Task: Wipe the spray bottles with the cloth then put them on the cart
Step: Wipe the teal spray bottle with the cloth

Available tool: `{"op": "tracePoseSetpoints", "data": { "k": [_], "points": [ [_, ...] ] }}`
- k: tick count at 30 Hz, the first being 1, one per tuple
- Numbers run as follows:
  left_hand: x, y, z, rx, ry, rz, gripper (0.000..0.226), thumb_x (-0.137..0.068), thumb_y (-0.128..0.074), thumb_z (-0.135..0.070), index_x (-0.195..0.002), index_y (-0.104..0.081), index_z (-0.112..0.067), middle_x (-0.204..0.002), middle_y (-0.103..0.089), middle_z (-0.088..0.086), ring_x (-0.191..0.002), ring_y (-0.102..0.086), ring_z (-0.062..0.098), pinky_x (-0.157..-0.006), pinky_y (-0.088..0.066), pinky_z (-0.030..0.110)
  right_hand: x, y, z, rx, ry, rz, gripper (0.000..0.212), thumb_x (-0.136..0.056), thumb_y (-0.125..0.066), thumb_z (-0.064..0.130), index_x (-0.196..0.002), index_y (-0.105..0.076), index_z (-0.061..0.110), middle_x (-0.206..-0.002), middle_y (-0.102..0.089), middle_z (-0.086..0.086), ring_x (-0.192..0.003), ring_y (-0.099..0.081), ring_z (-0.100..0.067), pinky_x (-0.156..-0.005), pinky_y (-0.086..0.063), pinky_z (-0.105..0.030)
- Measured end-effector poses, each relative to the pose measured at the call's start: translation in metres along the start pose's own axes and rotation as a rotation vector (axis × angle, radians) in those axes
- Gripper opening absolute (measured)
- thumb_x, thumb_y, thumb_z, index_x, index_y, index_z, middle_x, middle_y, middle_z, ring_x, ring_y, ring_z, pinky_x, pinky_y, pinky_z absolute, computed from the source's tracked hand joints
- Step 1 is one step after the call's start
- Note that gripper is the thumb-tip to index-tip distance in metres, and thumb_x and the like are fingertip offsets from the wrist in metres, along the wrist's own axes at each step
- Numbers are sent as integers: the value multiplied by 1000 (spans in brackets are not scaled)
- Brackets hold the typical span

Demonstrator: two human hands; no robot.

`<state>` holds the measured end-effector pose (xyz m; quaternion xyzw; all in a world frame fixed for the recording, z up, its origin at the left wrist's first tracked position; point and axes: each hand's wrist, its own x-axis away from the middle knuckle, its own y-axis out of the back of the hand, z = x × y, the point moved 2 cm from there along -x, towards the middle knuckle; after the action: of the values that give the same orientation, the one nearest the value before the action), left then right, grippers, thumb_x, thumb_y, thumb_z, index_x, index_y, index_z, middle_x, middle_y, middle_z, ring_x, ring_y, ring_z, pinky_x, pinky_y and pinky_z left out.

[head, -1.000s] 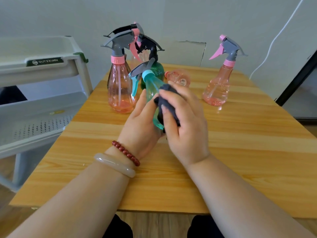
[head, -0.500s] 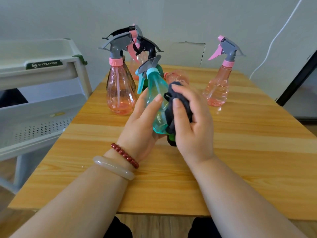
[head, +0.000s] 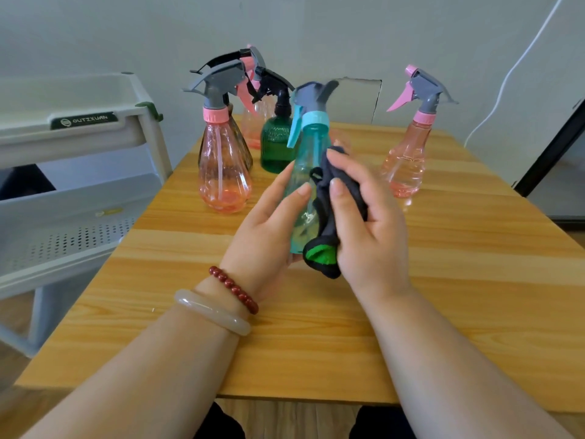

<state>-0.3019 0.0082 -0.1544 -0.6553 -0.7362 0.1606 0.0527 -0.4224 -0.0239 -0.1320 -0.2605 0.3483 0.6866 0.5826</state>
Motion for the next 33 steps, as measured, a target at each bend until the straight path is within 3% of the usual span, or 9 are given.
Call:
{"op": "tracePoseSetpoints", "data": {
  "k": [4, 7, 10, 14, 17, 22, 24, 28, 33],
  "points": [
    [0, 3, 0, 7, 26, -15, 69, -77, -69, -53, -141, -48, -40, -140, -59, -5, -129, -56, 21, -108, -40, 59, -4, -2, -6, -128, -211, -46, 27, -94, -57, 18, -120, -57, 25, -121, -64, 5, -116, -60, -7, -98, -47, -24],
    [2, 0, -4, 34, -16, 25, 52, -90, -59, -31, -141, -51, -25, -128, -67, 4, -118, -64, 23, -91, -56, 44, -10, 3, -23, -253, -464, -158, 19, -85, -60, 27, -104, -64, 26, -105, -70, 0, -95, -66, -13, -82, -51, -35],
    [2, -3, -5, 57, -37, 13, 54, -91, -59, -26, -144, -48, -23, -127, -67, 5, -117, -65, 24, -90, -56, 43, -9, 7, -19, -182, -333, -118, 20, -90, -58, 18, -109, -66, 17, -109, -71, -3, -103, -66, -14, -91, -52, -37],
    [2, 4, -6, 23, -74, -31, 61, -86, -61, -33, -145, -45, -30, -136, -61, 3, -125, -59, 25, -105, -46, 55, -1, 2, -3, 8, 40, 37, 24, -94, -57, 2, -115, -64, 11, -125, -63, 0, -124, -57, -10, -104, -41, -21],
    [3, 6, -7, -100, -124, -59, 59, -83, -64, -37, -140, -50, -37, -137, -60, -6, -126, -57, 15, -105, -47, 48, -4, -1, -9, 18, -31, 10, 26, -94, -57, 4, -116, -65, 14, -121, -64, 8, -120, -57, -3, -101, -42, -17],
    [6, -6, -7, -244, -175, -25, 42, -100, -54, -18, -135, -50, -40, -128, -61, -23, -117, -58, -6, -96, -51, 21, -12, 11, -27, -101, -273, -108, 27, -93, -56, 15, -118, -66, 16, -115, -69, 4, -110, -63, -9, -96, -48, -29],
    [5, -4, -8, -231, -189, -57, 42, -96, -56, -26, -133, -50, -44, -135, -60, -15, -125, -56, 1, -104, -48, 32, -9, 11, -19, -57, -167, -32, 25, -93, -57, 12, -117, -65, 18, -116, -68, 8, -113, -61, -4, -97, -45, -23],
    [3, 6, -10, -172, -207, -110, 47, -89, -50, -29, -133, -51, -44, -142, -56, -7, -131, -53, 11, -111, -42, 46, -2, 1, -4, 49, 90, 112, 21, -92, -61, 11, -111, -66, 18, -119, -65, 5, -118, -59, -10, -104, -44, -29],
    [5, 0, -4, -285, -202, 7, 49, -88, -56, -38, -136, -52, -43, -141, -57, -10, -133, -50, 10, -112, -40, 47, -11, 9, -23, -38, -213, -107, 24, -91, -62, 20, -114, -69, 17, -115, -65, -5, -112, -59, -7, -101, -44, -26]
  ]
}}
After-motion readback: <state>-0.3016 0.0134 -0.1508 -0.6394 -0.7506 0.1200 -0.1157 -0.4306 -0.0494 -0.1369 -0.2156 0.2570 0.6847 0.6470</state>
